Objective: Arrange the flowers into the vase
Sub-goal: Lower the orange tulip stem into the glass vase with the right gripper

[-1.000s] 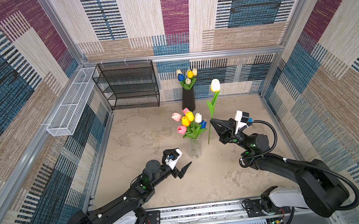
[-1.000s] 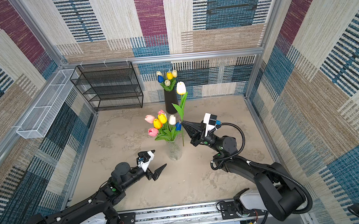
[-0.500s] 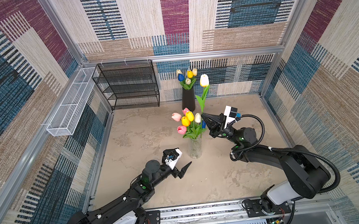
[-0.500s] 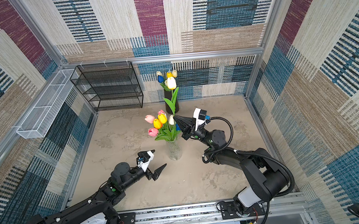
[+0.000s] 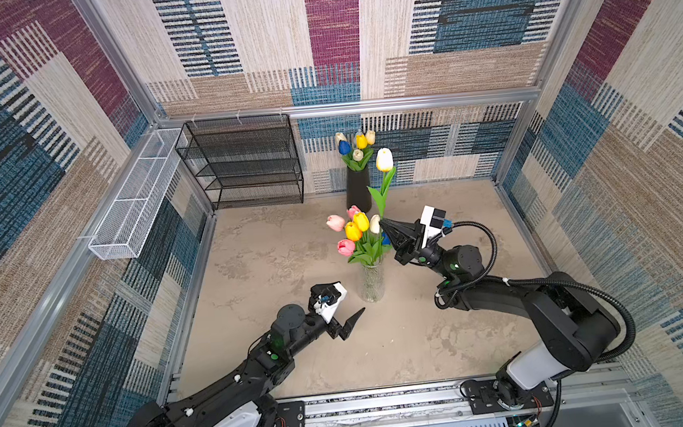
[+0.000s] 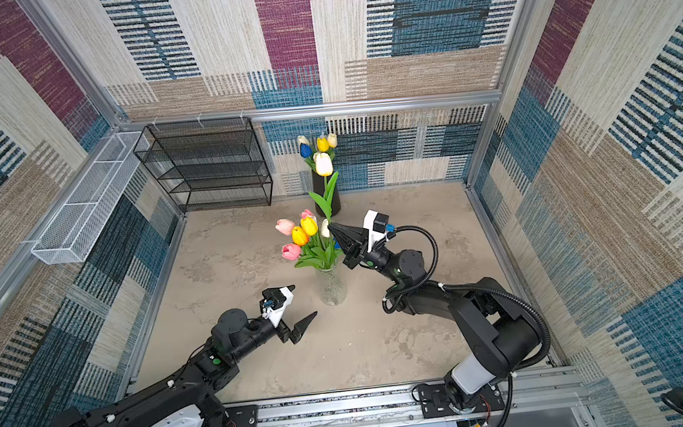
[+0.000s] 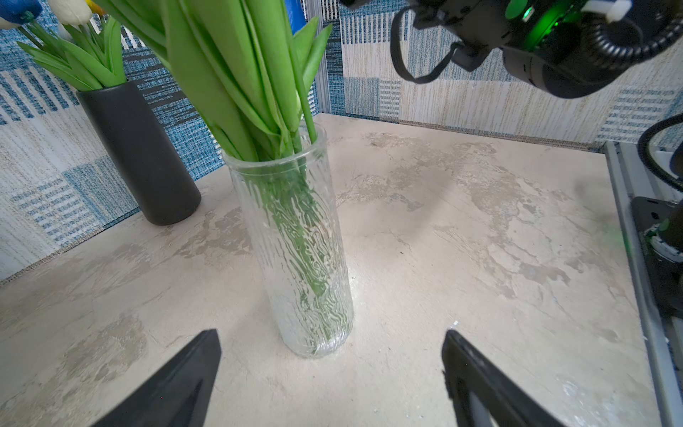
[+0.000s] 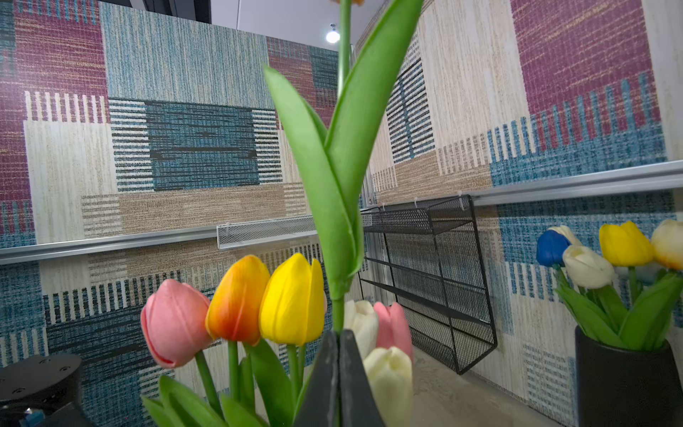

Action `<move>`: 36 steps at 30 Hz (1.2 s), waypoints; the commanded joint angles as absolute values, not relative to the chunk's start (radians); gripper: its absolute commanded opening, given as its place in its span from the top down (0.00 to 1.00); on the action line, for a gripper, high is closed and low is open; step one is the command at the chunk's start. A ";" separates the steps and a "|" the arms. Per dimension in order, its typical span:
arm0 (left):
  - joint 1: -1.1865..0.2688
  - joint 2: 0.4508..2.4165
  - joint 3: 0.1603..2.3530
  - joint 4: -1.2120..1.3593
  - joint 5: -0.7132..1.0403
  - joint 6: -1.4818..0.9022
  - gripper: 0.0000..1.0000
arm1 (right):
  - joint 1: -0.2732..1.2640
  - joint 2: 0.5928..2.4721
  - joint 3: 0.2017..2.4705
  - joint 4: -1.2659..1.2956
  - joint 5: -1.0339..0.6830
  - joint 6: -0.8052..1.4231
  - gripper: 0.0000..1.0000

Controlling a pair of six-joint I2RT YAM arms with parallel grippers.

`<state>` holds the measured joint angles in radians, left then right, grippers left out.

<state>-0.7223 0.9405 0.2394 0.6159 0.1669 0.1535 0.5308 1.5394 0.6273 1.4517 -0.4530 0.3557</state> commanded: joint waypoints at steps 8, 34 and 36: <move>-0.722 0.945 0.249 0.643 0.183 0.179 0.04 | 0.546 1.446 0.538 1.606 -0.500 0.281 1.00; -0.723 0.949 0.250 0.643 0.182 0.181 0.04 | 0.574 1.361 0.527 1.227 -0.414 0.092 0.66; -0.722 0.949 0.250 0.643 0.182 0.180 0.04 | 0.574 1.338 0.530 1.191 -0.400 0.084 0.64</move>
<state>-0.7223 0.9527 0.2459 0.6155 0.1680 0.1532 0.5728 1.3594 0.5240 1.2293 -0.4343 0.1043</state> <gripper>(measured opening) 0.962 0.355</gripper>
